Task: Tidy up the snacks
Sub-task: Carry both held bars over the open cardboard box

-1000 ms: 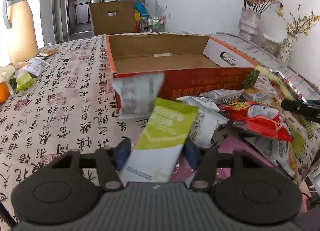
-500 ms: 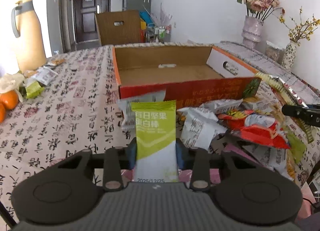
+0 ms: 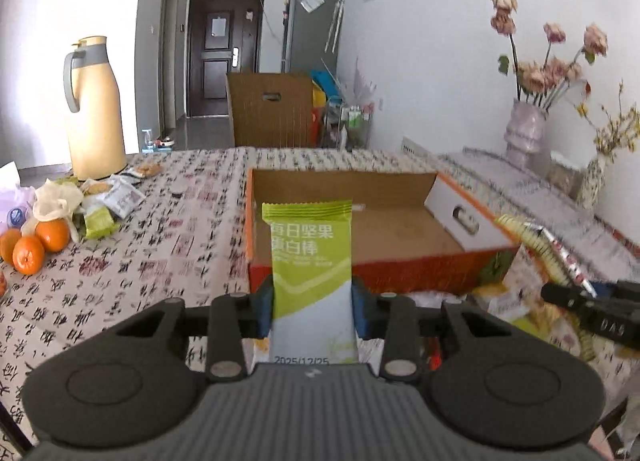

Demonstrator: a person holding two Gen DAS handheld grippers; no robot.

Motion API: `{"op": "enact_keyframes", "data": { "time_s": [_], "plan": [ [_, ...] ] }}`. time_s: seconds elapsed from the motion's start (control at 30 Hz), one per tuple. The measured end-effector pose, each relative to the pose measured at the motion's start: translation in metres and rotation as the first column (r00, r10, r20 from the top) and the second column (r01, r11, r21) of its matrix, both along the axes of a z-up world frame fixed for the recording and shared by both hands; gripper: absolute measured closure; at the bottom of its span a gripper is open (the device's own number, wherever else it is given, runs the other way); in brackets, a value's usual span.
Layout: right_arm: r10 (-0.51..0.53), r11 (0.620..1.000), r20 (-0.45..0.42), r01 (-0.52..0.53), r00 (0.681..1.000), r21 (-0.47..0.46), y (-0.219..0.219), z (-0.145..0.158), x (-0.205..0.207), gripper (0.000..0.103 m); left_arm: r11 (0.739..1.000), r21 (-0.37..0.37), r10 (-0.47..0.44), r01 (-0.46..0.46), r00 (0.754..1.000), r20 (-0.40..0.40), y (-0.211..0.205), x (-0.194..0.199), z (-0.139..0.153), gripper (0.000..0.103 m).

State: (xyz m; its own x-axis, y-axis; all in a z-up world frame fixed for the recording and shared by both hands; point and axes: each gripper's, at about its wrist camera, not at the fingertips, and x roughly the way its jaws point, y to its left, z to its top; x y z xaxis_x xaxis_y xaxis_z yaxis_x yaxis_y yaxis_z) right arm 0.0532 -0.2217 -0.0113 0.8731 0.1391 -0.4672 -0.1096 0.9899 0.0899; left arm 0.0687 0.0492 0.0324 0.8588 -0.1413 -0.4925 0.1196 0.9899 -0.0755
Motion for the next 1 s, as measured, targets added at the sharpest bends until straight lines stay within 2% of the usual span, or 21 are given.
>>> {"op": "enact_keyframes", "data": {
  "time_s": [0.3,0.57,0.8,1.0],
  "plan": [
    [0.039,0.999,0.072,-0.039,0.997,-0.006,0.004,0.023,0.034,0.069,0.998,-0.036,0.044,-0.043,0.998,0.032,-0.015,0.031,0.022,0.065],
    [0.071,0.997,0.108,-0.072,0.992,0.001,0.012,0.039,0.089,0.069,0.995,-0.052,0.088,-0.086,0.995,0.041,-0.024,0.078,0.035,0.065],
    [0.066,0.998,0.091,-0.067,0.994,0.007,0.021,0.039,0.139,0.069,0.991,-0.057,0.122,-0.121,0.992,0.021,-0.028,0.123,0.03,0.065],
    [0.055,0.998,0.038,-0.056,0.998,0.029,0.024,0.019,0.17,0.069,0.986,-0.07,0.152,-0.152,0.988,-0.015,-0.023,0.154,0.014,0.065]
  ]
}}
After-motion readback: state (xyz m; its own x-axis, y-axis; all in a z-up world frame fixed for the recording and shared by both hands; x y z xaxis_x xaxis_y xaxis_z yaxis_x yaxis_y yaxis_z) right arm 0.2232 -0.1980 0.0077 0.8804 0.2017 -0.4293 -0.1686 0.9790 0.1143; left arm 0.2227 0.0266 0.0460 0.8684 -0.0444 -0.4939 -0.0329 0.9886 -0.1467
